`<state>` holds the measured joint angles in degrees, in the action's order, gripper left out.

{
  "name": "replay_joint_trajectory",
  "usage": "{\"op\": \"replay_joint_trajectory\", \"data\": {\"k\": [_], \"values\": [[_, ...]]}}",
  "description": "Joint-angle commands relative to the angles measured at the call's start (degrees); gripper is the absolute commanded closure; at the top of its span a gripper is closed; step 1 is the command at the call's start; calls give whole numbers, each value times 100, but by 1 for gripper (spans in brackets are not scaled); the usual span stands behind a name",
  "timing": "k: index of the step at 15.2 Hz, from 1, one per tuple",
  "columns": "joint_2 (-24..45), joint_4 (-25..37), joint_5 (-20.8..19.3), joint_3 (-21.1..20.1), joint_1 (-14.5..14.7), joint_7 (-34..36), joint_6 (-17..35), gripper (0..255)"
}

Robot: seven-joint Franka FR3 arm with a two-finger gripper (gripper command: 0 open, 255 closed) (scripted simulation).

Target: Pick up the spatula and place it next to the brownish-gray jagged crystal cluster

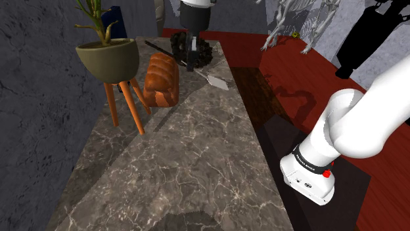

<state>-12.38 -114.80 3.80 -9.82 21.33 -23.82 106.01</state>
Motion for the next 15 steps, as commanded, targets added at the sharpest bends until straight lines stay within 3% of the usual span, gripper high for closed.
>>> {"op": "replay_joint_trajectory", "data": {"k": [1,15], "values": [[-47,-49,-13,177,-112,-294,-11,255],[413,447,-149,1353,-906,-2210,-133,255]]}}
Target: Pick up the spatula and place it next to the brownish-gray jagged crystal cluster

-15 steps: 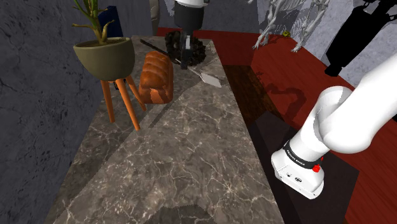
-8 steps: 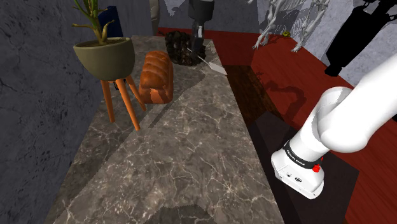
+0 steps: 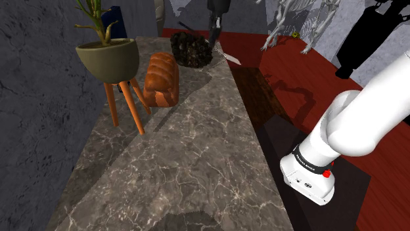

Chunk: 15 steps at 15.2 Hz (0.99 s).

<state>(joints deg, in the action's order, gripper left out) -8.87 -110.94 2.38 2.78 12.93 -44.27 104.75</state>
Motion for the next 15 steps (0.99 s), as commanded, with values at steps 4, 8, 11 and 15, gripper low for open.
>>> {"op": "replay_joint_trajectory", "data": {"k": [4,8,11,15], "values": [[346,385,7,360,-262,-630,-69,255],[353,85,11,360,-262,-644,238,255],[372,-125,17,360,-262,-656,466,255],[414,-387,27,362,-263,-675,770,255]]}}
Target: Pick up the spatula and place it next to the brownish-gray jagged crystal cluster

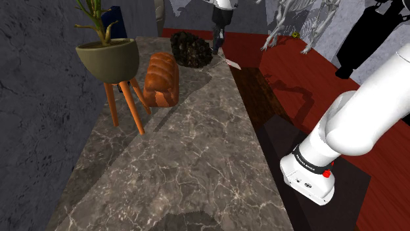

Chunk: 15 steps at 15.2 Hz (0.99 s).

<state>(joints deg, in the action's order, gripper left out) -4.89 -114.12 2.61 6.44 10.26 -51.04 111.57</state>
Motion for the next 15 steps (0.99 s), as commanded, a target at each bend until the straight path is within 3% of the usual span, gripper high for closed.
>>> {"op": "replay_joint_trajectory", "data": {"k": [1,15], "values": [[29,-131,7,-4,4,-2,164,255],[346,-874,78,2,5,-90,1219,255]]}}
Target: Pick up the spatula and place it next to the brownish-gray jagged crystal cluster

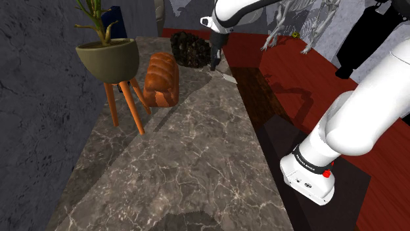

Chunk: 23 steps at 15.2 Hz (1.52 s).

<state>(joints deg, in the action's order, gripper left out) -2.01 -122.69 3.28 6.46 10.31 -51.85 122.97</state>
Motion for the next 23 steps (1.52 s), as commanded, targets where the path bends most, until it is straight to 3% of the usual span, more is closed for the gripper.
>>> {"op": "replay_joint_trajectory", "data": {"k": [1,13,20,21,23], "values": [[91,-61,18,1,1,-17,154,255],[549,-484,133,-4,1,-129,1027,255],[549,-483,133,-5,1,-129,1026,255],[549,-483,133,-5,1,-129,1026,0],[549,-483,133,-5,1,-129,1026,0]]}}
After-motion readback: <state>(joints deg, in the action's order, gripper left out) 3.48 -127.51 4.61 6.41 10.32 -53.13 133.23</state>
